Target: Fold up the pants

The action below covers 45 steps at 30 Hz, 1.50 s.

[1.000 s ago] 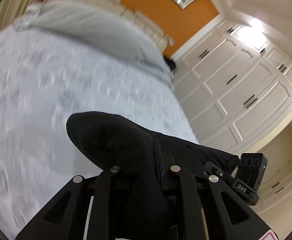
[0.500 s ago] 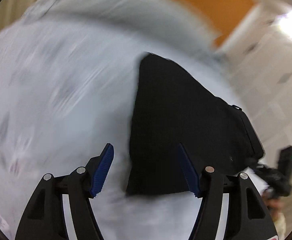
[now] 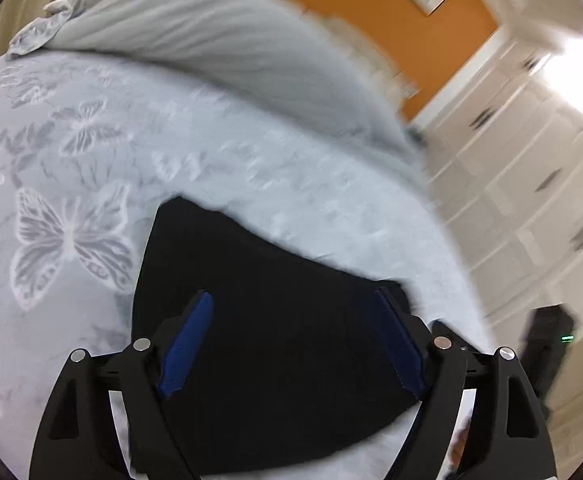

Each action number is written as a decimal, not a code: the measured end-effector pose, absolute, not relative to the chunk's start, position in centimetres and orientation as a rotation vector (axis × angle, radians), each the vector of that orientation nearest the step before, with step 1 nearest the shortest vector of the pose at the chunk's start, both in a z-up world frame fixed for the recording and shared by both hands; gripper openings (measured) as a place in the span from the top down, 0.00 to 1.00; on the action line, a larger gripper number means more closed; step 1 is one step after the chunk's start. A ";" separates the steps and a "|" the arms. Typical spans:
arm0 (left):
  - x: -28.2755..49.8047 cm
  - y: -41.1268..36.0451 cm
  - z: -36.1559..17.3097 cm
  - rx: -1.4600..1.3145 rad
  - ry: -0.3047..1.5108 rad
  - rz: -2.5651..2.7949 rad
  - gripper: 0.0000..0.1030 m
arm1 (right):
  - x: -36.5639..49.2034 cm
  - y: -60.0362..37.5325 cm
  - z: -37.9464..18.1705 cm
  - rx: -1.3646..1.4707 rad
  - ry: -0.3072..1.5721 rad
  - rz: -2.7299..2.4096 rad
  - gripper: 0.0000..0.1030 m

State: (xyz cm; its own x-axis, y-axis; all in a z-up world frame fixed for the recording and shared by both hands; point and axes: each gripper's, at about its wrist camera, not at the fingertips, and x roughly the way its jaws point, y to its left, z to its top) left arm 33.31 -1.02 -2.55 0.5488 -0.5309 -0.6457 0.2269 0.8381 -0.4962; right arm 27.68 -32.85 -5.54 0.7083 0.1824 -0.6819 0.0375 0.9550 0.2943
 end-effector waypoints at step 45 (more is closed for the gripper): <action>6.7 0.4 -3.4 -0.019 0.781 -0.192 0.17 | 0.8 -25.6 -1.7 0.173 0.711 -0.175 0.38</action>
State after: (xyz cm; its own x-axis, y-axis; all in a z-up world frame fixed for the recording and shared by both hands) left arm 6.74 0.43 -3.36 0.6936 -0.1793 -0.6977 0.1651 0.9823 -0.0883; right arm 0.82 -25.59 -1.72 0.7444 -0.1005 -0.6601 0.2179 0.9710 0.0979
